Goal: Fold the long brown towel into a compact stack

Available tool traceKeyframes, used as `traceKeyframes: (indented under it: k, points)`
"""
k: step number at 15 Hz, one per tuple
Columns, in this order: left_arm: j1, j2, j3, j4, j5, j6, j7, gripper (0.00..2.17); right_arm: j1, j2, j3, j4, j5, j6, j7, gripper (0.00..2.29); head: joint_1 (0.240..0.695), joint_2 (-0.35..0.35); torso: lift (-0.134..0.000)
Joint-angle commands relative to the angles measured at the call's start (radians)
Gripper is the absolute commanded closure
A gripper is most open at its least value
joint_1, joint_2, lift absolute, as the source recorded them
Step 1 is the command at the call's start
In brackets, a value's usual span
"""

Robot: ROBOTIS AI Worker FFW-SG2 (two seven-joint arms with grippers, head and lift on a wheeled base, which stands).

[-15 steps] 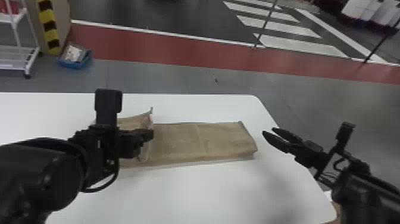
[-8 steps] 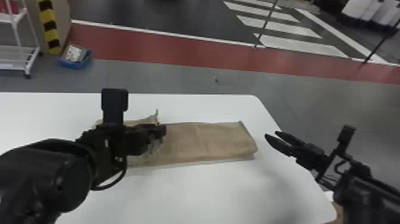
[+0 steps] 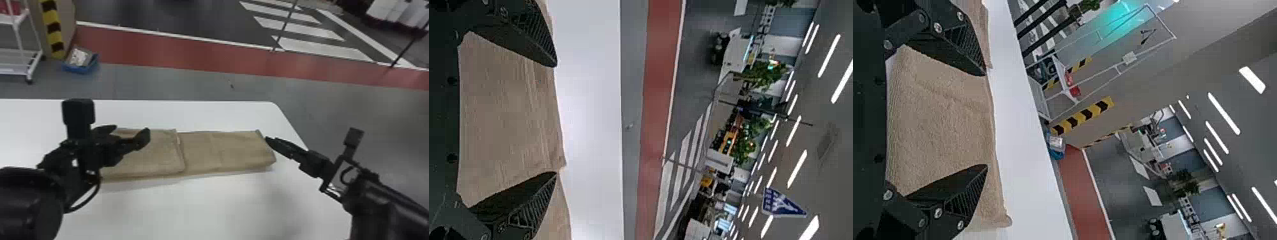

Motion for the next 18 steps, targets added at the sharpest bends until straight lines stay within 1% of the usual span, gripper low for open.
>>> traceKeyframes:
  k: [1,2,3,4,6,7,8,9,10,11,12,13,15,18]
  points:
    - [0.035,0.066,0.129,0.021,-0.028,-0.087,-0.041,0.04,0.016,0.043,0.078,-0.087,0.009,0.127,-0.062,0.48,0.695,-0.343,-0.124]
    - [0.047,0.095,0.175,0.032,-0.031,-0.124,-0.054,0.04,0.031,0.059,0.131,-0.113,0.014,0.151,-0.103,0.50,0.695,-0.306,-0.124]
    - [0.055,0.130,0.216,0.050,-0.039,-0.179,-0.058,0.04,0.047,0.075,0.203,-0.143,0.023,0.170,-0.152,0.50,0.695,-0.257,-0.124]
    - [0.063,0.150,0.265,0.067,-0.043,-0.219,-0.074,0.04,0.054,0.091,0.280,-0.165,0.040,0.188,-0.209,0.50,0.695,-0.202,-0.124]
    - [0.081,0.158,0.376,0.080,-0.043,-0.231,-0.144,0.04,0.054,0.092,0.400,-0.165,0.078,0.197,-0.319,0.50,0.695,-0.094,-0.124]
    - [0.092,0.158,0.413,0.080,-0.043,-0.244,-0.173,0.04,0.044,0.092,0.441,-0.163,0.080,0.203,-0.358,0.50,0.695,-0.002,-0.124]
    - [0.107,0.159,0.440,0.080,-0.040,-0.268,-0.195,0.04,0.033,0.092,0.486,-0.162,0.088,0.206,-0.395,0.51,0.695,0.037,-0.124]
    - [0.113,0.162,0.446,0.081,-0.039,-0.287,-0.209,0.04,0.019,0.092,0.523,-0.151,0.108,0.206,-0.421,0.51,0.695,0.070,-0.124]
    - [0.115,0.168,0.446,0.090,-0.037,-0.293,-0.209,0.04,-0.002,0.092,0.552,-0.136,0.120,0.213,-0.436,0.51,0.695,0.094,-0.124]
    - [0.113,0.171,0.446,0.107,-0.036,-0.336,-0.213,0.04,-0.015,0.092,0.570,-0.126,0.137,0.222,-0.445,0.51,0.695,0.116,-0.124]
    - [0.107,0.173,0.442,0.121,-0.039,-0.339,-0.219,0.04,-0.028,0.092,0.578,-0.110,0.143,0.237,-0.448,0.51,0.695,0.133,-0.124]
    - [0.101,0.176,0.436,0.133,-0.039,-0.345,-0.224,0.04,-0.042,0.092,0.590,-0.091,0.144,0.252,-0.464,0.61,0.695,0.152,-0.124]
    - [0.093,0.179,0.431,0.146,-0.042,-0.357,-0.239,0.04,-0.059,0.092,0.598,-0.059,0.143,0.265,-0.484,0.62,0.695,0.157,-0.124]
    - [0.087,0.190,0.431,0.156,-0.037,-0.385,-0.249,0.04,-0.090,0.092,0.618,-0.016,0.143,0.277,-0.497,0.62,0.695,0.159,-0.124]
